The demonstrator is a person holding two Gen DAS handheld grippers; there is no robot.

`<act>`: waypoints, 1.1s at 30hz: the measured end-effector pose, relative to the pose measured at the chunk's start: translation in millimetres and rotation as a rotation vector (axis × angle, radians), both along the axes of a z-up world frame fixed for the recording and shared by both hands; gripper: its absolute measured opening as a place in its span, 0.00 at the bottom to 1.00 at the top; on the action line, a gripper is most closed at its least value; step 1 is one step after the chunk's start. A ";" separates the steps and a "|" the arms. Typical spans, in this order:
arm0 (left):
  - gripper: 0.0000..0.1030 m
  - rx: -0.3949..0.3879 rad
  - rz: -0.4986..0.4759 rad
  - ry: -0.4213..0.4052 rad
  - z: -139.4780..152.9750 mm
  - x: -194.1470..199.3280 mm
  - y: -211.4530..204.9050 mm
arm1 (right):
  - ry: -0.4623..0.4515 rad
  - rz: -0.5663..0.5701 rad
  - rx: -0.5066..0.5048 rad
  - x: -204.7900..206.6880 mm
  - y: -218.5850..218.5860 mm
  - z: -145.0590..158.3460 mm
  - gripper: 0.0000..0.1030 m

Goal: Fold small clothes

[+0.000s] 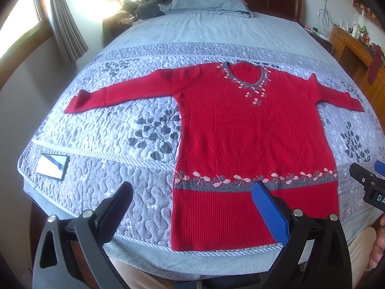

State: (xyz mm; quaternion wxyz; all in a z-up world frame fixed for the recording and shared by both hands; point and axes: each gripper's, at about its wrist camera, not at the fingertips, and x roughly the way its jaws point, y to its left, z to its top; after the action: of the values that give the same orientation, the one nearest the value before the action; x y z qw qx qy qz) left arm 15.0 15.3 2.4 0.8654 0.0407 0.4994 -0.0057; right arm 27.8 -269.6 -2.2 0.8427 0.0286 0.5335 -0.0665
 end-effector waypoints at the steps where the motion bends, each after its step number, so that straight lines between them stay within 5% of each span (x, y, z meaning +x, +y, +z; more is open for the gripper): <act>1: 0.96 0.000 0.000 -0.001 0.5 0.0 -0.1 | 0.000 0.000 0.000 0.0 0.0 0.1 0.98; 25: 0.96 0.010 0.001 0.028 -13.0 11.4 0.4 | 0.012 0.010 -0.006 10.1 -5.2 -9.3 0.98; 33: 0.97 0.041 -0.011 0.031 -15.8 86.9 -35.3 | 0.045 -0.083 0.065 76.4 -110.0 -15.2 0.98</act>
State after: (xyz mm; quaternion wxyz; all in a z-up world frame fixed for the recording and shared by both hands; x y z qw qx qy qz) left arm 101.9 -20.0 -13.3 0.8565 0.0610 0.5125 -0.0010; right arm 104.2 -379.6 -17.3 0.8256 0.0767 0.5525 -0.0847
